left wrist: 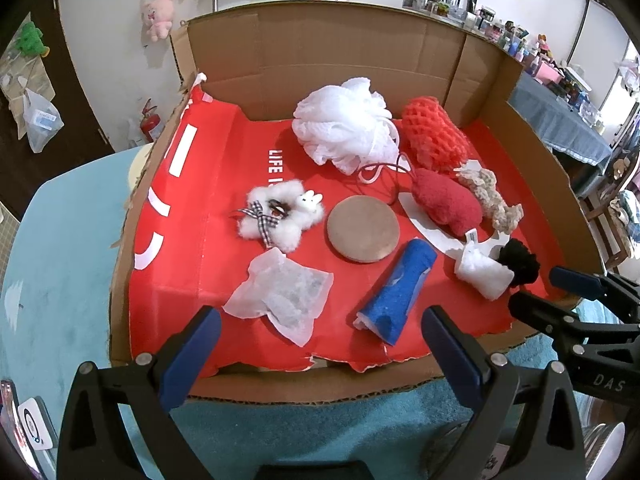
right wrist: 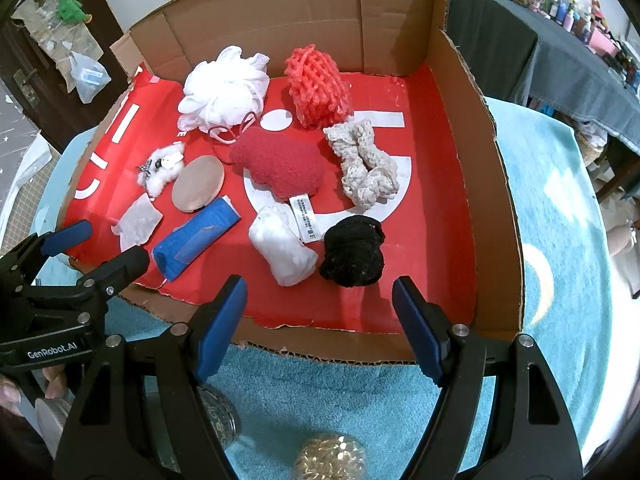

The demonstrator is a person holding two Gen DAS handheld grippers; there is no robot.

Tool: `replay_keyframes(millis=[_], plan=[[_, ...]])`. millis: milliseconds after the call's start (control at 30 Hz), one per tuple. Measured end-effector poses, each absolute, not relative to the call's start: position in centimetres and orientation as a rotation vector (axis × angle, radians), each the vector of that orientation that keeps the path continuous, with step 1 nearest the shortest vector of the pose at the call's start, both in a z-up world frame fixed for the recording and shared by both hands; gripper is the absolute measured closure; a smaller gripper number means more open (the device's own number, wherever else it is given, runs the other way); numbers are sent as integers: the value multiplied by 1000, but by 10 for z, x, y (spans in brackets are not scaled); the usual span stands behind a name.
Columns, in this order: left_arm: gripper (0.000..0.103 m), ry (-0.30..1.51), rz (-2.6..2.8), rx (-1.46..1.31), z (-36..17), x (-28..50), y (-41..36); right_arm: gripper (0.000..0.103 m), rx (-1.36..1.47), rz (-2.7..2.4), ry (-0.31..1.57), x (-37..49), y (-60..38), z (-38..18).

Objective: Organize soft objects

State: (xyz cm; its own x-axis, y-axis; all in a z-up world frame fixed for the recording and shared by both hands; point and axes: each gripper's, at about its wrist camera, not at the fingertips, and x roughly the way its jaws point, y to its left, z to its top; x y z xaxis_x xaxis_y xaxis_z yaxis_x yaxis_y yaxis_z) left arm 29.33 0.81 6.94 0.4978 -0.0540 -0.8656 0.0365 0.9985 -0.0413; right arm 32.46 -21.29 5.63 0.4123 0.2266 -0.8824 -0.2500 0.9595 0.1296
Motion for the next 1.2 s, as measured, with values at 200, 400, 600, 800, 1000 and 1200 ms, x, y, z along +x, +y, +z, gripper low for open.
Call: replay_keyframes(millis=[200,400,600,800,1000,1200], plan=[[1,1045,-55,-20,70,293,8,29,-27,298,1100,324,-213,57],[1,1043,-54,-22,70,293,9,29,-42,293,1093,323,-211,57],[1,1043,-52,-22,70,293,8,29,-46,291,1091,323,-210,57],[1,1044,-52,-23,70,293,8,29,-47,289,1089,323,-210,58],[1,1044,-53,-21,70,293,8,29,-49,289,1086,323,-210,58],[1,1045,-53,-16,70,293,7,29,-50,289,1086,323,-209,58]])
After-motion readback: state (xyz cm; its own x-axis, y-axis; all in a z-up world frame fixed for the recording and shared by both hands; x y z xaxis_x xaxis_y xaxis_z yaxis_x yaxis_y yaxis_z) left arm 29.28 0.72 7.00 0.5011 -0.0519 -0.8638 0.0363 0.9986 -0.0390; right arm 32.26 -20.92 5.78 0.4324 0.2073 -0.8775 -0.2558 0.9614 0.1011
